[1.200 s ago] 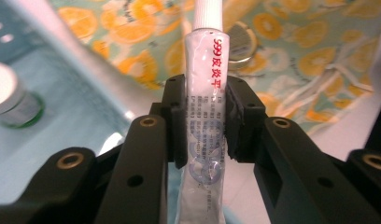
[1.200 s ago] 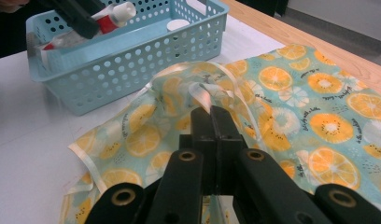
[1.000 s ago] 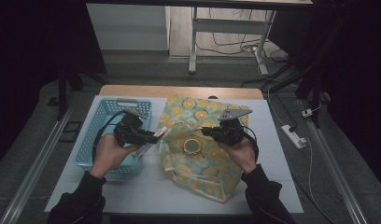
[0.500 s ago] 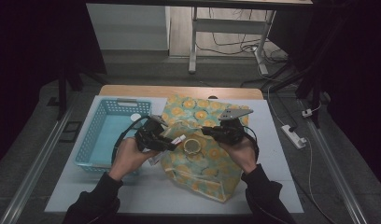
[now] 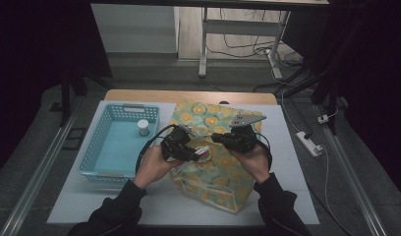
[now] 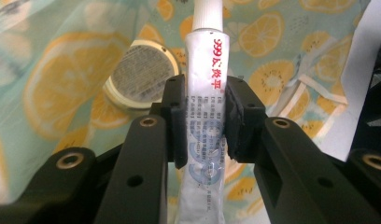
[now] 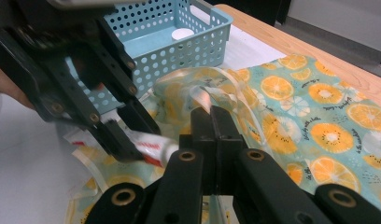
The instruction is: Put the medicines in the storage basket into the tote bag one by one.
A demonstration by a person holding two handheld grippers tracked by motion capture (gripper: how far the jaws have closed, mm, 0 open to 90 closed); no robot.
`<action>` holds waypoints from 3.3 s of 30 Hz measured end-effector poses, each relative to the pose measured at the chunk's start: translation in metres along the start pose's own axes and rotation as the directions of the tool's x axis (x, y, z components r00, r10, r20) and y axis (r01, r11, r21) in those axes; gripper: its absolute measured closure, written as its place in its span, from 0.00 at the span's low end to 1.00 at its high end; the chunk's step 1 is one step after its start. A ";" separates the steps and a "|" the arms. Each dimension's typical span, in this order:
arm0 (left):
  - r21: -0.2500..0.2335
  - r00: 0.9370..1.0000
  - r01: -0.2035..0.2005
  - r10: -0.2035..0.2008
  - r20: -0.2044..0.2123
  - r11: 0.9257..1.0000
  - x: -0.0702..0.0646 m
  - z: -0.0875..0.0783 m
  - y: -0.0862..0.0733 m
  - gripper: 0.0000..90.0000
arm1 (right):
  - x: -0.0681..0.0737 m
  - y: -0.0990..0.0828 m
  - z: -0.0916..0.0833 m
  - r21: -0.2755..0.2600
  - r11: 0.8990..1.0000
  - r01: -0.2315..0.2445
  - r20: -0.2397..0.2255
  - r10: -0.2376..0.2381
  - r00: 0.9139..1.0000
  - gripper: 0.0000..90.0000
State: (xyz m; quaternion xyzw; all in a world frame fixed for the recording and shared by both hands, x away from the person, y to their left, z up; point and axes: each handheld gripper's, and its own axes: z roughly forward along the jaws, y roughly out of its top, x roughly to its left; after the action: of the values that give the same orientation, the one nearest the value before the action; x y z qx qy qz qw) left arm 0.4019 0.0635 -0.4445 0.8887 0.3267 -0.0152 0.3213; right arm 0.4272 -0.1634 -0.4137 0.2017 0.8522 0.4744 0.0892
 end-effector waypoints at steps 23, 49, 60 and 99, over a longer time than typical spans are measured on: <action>-0.048 0.989 0.092 -0.097 -0.110 0.995 0.024 0.033 0.011 0.79 | 0.005 0.000 0.004 0.007 1.000 0.015 -0.010 -0.014 1.000 1.00; -0.091 0.968 0.177 -0.190 -0.167 0.980 0.054 0.052 0.014 0.79 | 0.004 -0.004 0.011 0.028 1.000 0.007 -0.006 -0.007 1.000 1.00; -0.092 0.967 0.186 -0.199 -0.158 0.978 0.060 0.058 0.014 0.70 | 0.003 -0.005 0.013 0.031 1.000 0.004 0.000 -0.004 1.000 1.00; -0.118 0.986 0.137 -0.147 -0.076 0.983 0.039 -0.018 -0.022 0.13 | 0.005 -0.002 0.008 0.017 1.000 0.005 -0.003 -0.005 1.000 1.00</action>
State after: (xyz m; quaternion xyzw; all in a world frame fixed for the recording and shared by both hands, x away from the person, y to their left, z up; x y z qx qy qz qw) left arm 0.4159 0.1091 -0.4518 0.8434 0.4030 0.0181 0.3548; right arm 0.4250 -0.1560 -0.4201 0.1999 0.8569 0.4670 0.0875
